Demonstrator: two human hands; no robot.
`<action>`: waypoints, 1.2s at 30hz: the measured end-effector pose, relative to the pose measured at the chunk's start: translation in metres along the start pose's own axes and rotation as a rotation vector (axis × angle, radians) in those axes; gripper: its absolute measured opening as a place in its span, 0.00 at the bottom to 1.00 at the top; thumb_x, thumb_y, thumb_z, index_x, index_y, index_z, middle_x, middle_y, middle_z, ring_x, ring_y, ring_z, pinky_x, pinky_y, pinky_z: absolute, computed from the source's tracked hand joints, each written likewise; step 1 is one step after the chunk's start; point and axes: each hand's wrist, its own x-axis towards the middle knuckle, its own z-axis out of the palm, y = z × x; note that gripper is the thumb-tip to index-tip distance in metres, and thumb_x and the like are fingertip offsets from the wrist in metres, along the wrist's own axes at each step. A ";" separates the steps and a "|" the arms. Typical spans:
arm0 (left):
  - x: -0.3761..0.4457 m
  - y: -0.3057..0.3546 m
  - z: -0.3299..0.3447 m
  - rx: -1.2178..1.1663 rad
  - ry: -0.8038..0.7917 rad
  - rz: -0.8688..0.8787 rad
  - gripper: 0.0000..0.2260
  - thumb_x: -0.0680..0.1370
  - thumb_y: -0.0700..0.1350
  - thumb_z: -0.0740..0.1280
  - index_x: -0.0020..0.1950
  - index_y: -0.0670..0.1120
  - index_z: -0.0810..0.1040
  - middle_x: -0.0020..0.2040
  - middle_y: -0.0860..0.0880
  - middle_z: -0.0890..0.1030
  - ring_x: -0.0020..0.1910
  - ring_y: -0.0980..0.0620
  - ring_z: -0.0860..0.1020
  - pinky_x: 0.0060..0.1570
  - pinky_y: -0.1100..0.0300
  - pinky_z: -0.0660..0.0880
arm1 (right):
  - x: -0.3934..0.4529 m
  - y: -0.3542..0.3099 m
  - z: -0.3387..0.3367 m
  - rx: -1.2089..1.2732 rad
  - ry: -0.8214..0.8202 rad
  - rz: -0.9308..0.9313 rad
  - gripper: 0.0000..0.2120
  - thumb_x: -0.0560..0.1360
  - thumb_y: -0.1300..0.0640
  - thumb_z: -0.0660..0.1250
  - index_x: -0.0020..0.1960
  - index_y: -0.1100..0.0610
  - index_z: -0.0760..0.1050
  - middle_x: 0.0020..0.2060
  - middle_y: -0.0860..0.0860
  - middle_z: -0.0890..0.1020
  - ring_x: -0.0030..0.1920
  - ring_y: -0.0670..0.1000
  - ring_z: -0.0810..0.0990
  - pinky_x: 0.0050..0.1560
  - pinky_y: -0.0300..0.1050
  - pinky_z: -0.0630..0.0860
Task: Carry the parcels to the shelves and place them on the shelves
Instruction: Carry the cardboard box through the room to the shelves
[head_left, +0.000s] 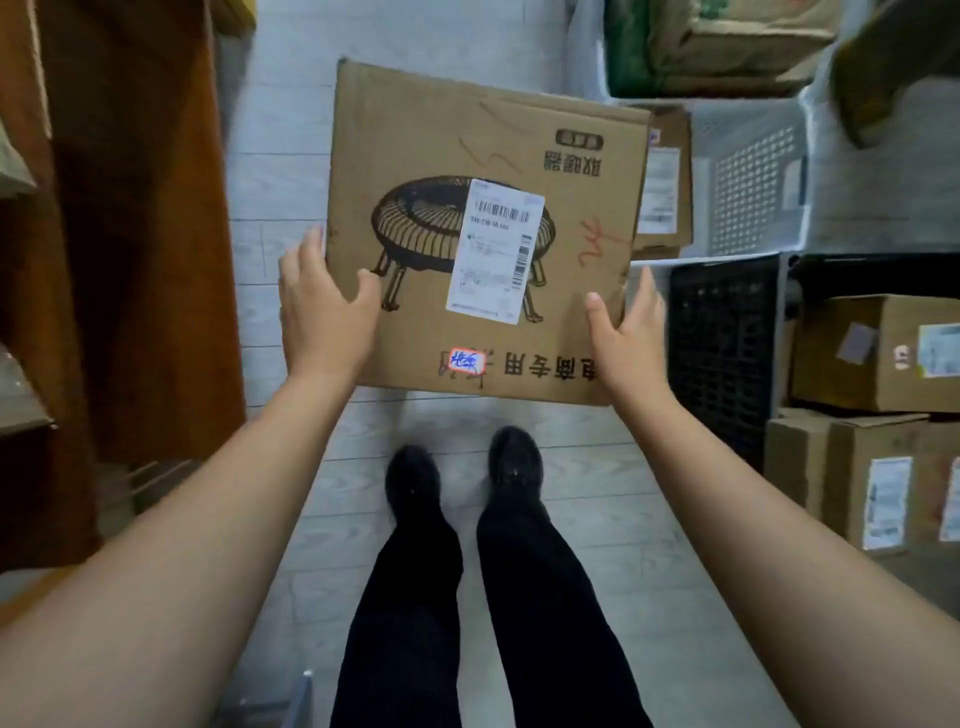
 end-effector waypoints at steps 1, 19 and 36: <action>0.006 -0.002 0.005 -0.019 0.004 -0.019 0.30 0.80 0.52 0.62 0.81 0.48 0.60 0.79 0.45 0.65 0.76 0.46 0.67 0.72 0.48 0.69 | 0.007 0.003 0.003 0.016 0.011 0.014 0.36 0.82 0.48 0.61 0.83 0.56 0.46 0.82 0.55 0.54 0.81 0.53 0.54 0.78 0.49 0.53; 0.022 -0.011 0.008 -0.283 -0.134 -0.267 0.40 0.68 0.69 0.59 0.75 0.50 0.70 0.70 0.47 0.78 0.70 0.45 0.76 0.68 0.42 0.73 | 0.032 0.010 0.006 0.118 -0.012 0.092 0.27 0.83 0.46 0.58 0.79 0.55 0.61 0.72 0.52 0.75 0.72 0.53 0.72 0.69 0.45 0.66; -0.082 0.081 -0.117 -0.264 -0.086 -0.228 0.29 0.84 0.54 0.59 0.82 0.46 0.58 0.81 0.46 0.64 0.79 0.44 0.62 0.72 0.50 0.63 | -0.077 -0.080 -0.099 0.098 -0.010 0.008 0.27 0.84 0.46 0.55 0.80 0.55 0.59 0.74 0.54 0.72 0.73 0.55 0.70 0.63 0.40 0.63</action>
